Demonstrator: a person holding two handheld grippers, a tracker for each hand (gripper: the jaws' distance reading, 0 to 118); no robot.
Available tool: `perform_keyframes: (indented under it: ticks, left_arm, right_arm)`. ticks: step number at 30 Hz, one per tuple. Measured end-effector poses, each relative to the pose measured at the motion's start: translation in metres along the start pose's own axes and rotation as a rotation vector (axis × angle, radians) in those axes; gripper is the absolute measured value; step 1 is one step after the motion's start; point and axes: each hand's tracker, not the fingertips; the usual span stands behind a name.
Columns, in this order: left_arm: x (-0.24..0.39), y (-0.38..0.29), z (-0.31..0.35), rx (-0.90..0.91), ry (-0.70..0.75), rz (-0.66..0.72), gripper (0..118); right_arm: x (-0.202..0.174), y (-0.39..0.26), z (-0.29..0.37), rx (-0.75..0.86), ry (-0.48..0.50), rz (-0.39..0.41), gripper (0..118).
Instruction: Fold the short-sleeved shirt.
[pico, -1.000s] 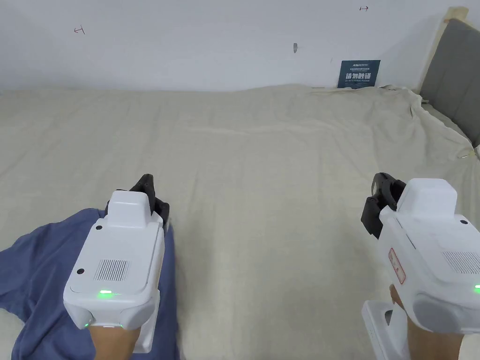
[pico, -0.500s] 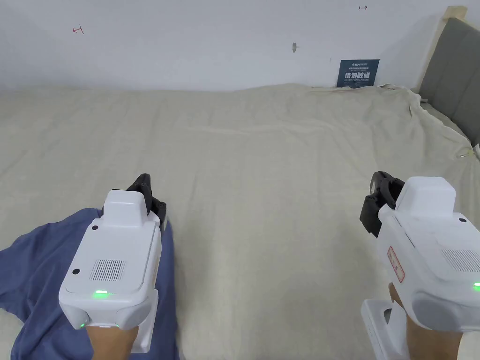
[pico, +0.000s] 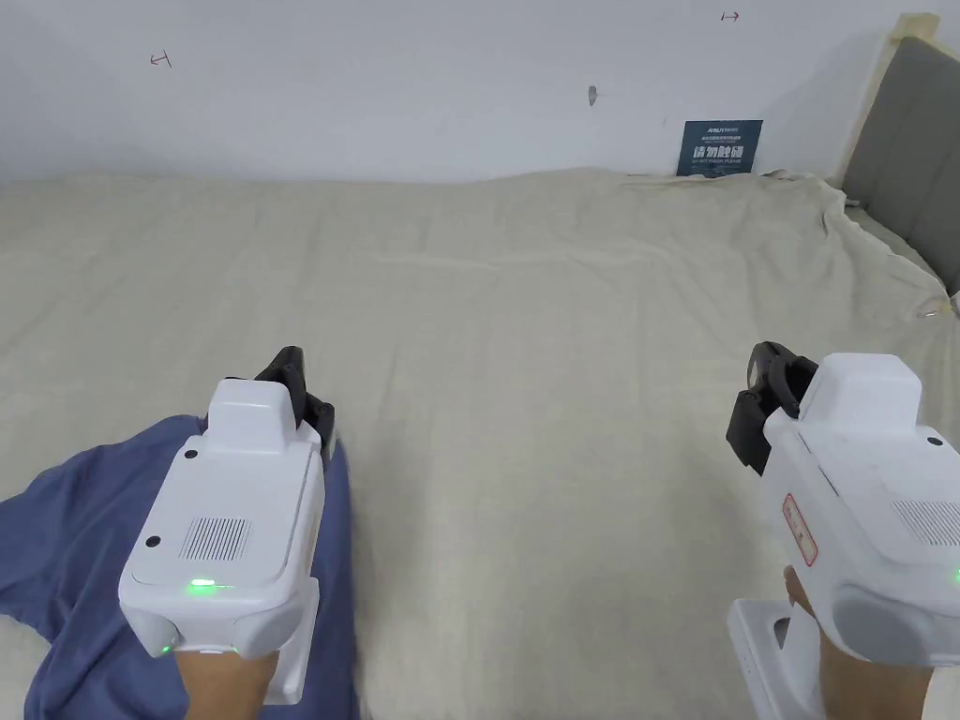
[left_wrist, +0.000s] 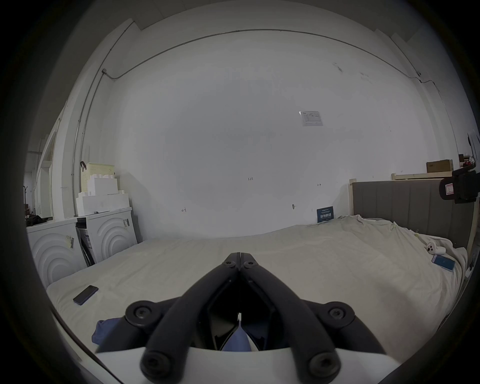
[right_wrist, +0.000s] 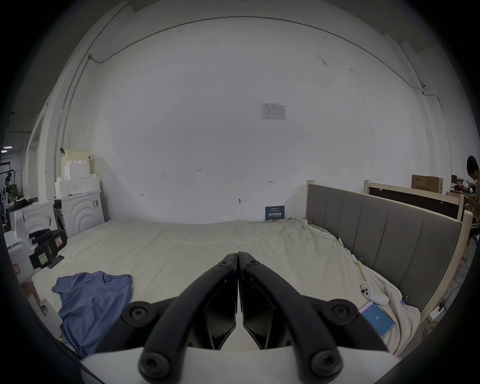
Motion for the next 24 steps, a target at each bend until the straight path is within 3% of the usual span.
perform_keyframes:
  ticks: [13, 24]
  left_arm:
    - [-0.018, 0.002, 0.005, 0.007, 0.029, -0.001, 0]
    - [-0.088, -0.002, 0.031, -0.003, 0.181, -0.004, 0]
  right_arm:
    - [-0.019, 0.006, -0.005, 0.013, 0.033, 0.016, 0]
    - [-0.087, 0.011, -0.025, 0.035, 0.185, 0.038, 0]
